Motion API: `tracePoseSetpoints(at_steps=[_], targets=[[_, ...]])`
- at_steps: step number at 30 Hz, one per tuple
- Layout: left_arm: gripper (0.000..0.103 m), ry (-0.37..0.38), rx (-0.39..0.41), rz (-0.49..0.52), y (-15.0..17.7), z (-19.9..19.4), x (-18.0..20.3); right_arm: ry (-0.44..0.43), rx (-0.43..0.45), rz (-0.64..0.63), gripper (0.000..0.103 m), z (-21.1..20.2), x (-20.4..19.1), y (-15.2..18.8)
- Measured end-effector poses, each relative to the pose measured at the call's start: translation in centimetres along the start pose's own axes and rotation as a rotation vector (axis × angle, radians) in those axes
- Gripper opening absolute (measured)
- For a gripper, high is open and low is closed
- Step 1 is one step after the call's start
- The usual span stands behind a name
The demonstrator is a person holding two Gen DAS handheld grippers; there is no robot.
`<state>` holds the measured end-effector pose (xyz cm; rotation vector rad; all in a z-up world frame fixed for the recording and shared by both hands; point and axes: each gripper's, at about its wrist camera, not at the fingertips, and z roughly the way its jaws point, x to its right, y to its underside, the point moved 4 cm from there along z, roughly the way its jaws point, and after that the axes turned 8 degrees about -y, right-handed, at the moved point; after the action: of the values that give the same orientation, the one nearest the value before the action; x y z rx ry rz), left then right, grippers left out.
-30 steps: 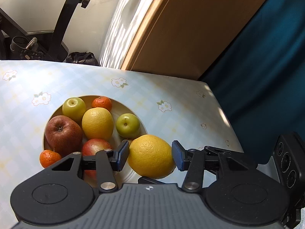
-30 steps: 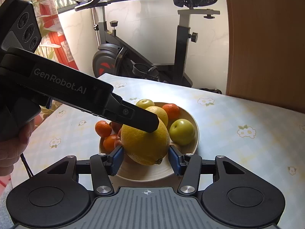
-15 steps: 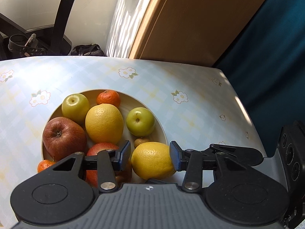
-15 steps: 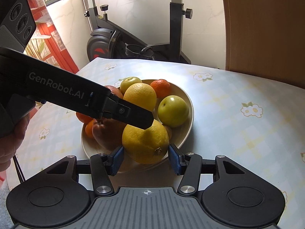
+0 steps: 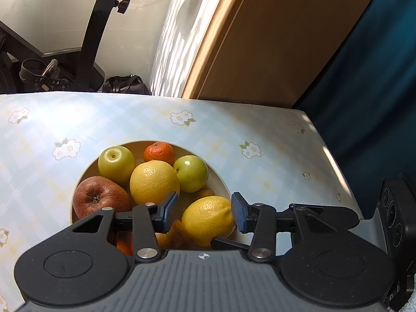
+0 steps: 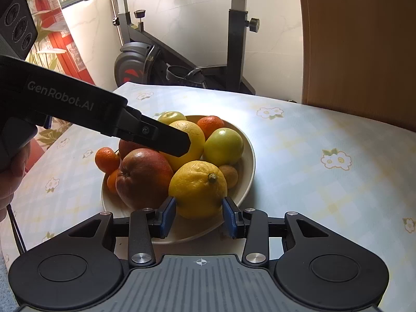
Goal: Organize fruits
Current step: 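Carry the lemon onto the plate with both tools and release it, then withdraw both tools from the plate toward the loose tangerine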
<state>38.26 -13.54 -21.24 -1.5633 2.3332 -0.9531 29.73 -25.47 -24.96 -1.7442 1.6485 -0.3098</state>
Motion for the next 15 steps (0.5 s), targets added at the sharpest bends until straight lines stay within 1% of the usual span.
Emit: tracePoseSetpoints(at_steps=[5,11,13,15], targets=[[0.047,-0.004,0.024,-0.016,-0.1,-0.7,-0.4,0.016,0.045,0.002,0.035,0.4,0.0,-1.4],[0.047,-0.023,0.048,-0.015,0.1,-1.5,-0.6,0.040,0.066,-0.014,0.035,0.8,-0.5,-2.0],[0.047,-0.030,0.058,-0.017,0.2,-1.8,-0.6,0.051,0.071,-0.011,0.036,0.8,-0.5,-2.0],[0.047,-0.042,0.072,-0.017,0.3,-2.3,-0.5,0.059,0.097,0.000,0.039,0.3,-0.6,-2.0]])
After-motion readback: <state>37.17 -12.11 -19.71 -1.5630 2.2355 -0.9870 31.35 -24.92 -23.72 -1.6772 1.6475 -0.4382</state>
